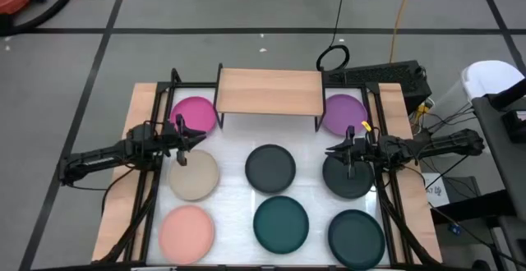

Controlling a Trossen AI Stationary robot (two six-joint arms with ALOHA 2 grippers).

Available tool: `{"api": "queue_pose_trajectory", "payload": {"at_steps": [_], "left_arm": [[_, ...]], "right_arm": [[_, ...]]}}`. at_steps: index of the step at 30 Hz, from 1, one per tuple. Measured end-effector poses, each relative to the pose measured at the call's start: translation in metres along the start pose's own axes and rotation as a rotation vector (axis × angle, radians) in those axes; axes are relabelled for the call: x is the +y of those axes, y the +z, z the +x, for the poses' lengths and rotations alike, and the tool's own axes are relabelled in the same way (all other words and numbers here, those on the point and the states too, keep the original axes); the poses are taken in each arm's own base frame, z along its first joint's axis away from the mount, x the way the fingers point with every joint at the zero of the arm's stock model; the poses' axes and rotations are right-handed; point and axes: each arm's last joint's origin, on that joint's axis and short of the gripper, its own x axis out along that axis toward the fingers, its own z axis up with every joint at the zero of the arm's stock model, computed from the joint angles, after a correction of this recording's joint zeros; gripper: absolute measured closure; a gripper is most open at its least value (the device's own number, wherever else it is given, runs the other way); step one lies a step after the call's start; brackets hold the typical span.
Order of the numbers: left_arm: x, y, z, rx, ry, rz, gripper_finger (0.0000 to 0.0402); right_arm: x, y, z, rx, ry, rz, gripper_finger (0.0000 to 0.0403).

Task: Place and stack plates onto a shelf

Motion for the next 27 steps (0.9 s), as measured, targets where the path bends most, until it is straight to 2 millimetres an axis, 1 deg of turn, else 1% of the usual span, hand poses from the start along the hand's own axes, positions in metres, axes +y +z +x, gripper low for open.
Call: {"api": "queue_pose_trajectory", "payload": {"at_steps": [24,27], "left_arm": [[0.0,0.0,0.0,0.0,0.0,0.0,0.032],[0.0,0.0,0.0,0.0,0.001,0.0,0.032]], "right_arm": [[0.0,0.0002,0.0,-0.001,0.0,0.001,0.0355],[0.0002,0.0045,-0.0001,-0.046,0.002,0.042,0.0355]]}}
